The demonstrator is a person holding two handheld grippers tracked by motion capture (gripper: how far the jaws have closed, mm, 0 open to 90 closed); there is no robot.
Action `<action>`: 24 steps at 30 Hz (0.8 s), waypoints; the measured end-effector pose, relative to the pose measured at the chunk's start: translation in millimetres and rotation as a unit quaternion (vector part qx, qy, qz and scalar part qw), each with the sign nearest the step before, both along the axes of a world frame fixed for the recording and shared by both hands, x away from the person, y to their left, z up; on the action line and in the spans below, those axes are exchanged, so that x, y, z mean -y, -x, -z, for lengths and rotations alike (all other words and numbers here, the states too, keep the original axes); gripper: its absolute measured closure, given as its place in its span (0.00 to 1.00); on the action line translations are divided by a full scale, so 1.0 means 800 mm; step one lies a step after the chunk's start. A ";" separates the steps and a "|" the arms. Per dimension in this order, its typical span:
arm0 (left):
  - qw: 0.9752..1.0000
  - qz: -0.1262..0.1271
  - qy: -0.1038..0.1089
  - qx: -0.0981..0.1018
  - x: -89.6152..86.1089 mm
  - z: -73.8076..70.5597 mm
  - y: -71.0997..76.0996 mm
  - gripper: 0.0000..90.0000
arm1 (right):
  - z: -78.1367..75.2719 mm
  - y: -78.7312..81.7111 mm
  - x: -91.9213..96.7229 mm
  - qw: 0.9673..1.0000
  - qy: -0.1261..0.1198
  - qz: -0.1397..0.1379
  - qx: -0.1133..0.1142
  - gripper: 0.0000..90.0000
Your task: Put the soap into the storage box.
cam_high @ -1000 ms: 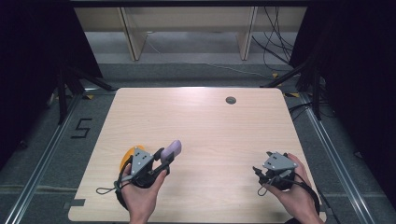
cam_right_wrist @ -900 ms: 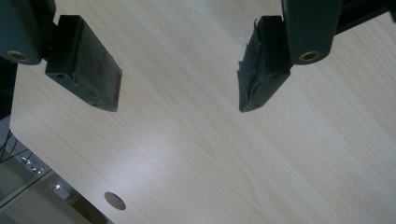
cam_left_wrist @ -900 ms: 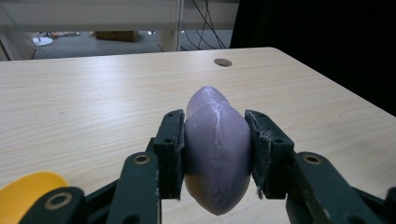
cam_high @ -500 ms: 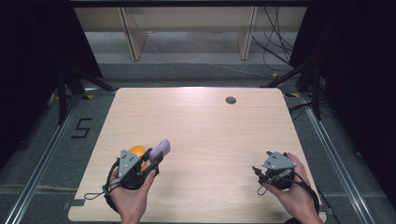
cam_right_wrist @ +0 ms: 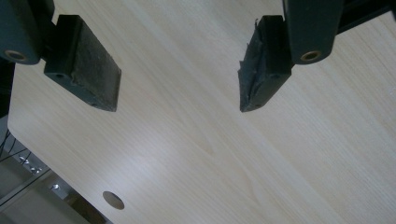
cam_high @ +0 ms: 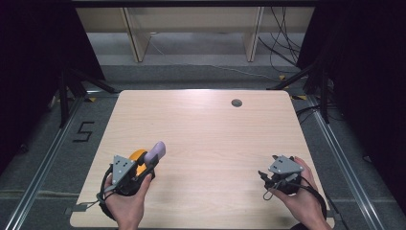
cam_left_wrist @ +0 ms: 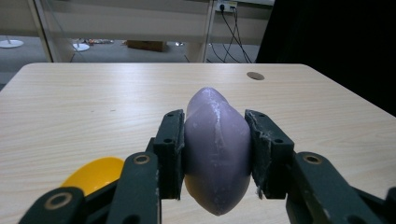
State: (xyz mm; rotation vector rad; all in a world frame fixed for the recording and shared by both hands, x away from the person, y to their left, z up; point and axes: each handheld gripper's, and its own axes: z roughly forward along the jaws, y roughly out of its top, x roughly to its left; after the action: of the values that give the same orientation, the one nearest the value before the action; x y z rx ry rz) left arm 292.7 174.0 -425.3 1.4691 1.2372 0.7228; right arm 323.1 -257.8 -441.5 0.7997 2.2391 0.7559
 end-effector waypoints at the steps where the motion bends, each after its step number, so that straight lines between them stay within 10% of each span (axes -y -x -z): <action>1: 1.000 -0.003 0.000 0.000 -0.002 0.000 0.000 0.66 | 0.000 0.000 0.000 1.000 0.000 0.000 0.000 0.34; 24: 0.997 -0.079 -0.018 -0.004 -0.037 0.016 0.001 0.66 | 0.002 -0.001 -0.001 1.000 0.000 0.001 -0.005 0.34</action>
State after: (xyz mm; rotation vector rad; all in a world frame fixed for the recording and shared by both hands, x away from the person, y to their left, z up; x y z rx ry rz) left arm 291.7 203.7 -438.5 1.4151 1.3633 0.8491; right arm 323.8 -256.8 -442.8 0.8062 2.2464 0.7531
